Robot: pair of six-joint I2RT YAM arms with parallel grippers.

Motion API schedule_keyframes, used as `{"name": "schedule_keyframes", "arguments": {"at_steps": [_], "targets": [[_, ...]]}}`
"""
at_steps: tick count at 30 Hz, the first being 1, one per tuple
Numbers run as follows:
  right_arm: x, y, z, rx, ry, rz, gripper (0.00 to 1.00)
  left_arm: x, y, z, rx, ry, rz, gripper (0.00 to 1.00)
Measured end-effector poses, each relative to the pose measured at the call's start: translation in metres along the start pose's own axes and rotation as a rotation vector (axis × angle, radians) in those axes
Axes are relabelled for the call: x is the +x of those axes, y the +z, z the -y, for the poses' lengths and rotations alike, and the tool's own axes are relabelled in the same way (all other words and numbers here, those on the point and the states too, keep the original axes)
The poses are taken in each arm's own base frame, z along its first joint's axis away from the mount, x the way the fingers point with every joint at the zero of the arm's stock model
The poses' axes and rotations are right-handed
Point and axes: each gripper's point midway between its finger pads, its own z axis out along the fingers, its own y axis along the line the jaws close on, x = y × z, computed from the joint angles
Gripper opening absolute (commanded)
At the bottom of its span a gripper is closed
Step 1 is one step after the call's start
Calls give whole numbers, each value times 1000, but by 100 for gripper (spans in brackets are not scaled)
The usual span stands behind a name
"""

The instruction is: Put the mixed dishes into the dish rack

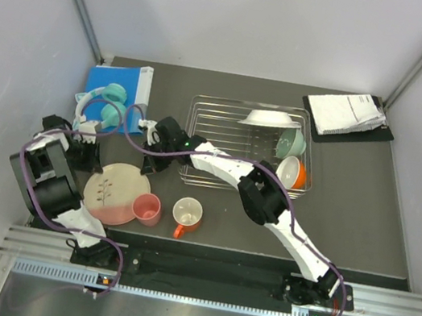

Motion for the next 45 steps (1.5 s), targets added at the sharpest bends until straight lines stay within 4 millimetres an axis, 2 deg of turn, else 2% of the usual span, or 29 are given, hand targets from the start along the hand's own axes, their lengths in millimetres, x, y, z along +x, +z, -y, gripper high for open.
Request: {"name": "schedule_keyframes", "arguments": {"at_steps": [3, 4, 6, 7, 13, 16, 18, 23, 28, 36, 45], "targets": [[-1, -1, 1, 11, -4, 2, 0, -1, 0, 2, 3, -1, 0, 64], [-1, -1, 2, 16, -7, 3, 0, -1, 1, 3, 8, -4, -2, 82], [-3, -1, 2, 32, -12, 11, 0, -4, -2, 9, 23, -5, -1, 96], [-4, -2, 2, 38, -16, 16, 0, -7, -5, 10, 22, -6, 2, 99], [-17, -10, 7, 108, -36, 49, 0, -14, -32, 10, -12, 19, 36, 99], [-32, -21, 3, 130, -58, 84, 0, -13, -47, 11, -30, 47, 54, 98], [-46, -31, -4, 136, -82, 117, 0, -11, -51, 13, -28, 65, 55, 97], [-81, -63, -26, 137, -149, 218, 0, 4, -42, 21, 35, 66, 18, 97], [-105, -83, -43, 129, -196, 292, 0, 3, -25, 31, 160, 36, 14, 96], [-107, -84, -40, 151, -203, 298, 0, -29, -14, 35, 329, 67, 92, 97], [-110, -85, -42, 152, -211, 306, 0, -34, 0, 48, 516, 88, 134, 99]]}}
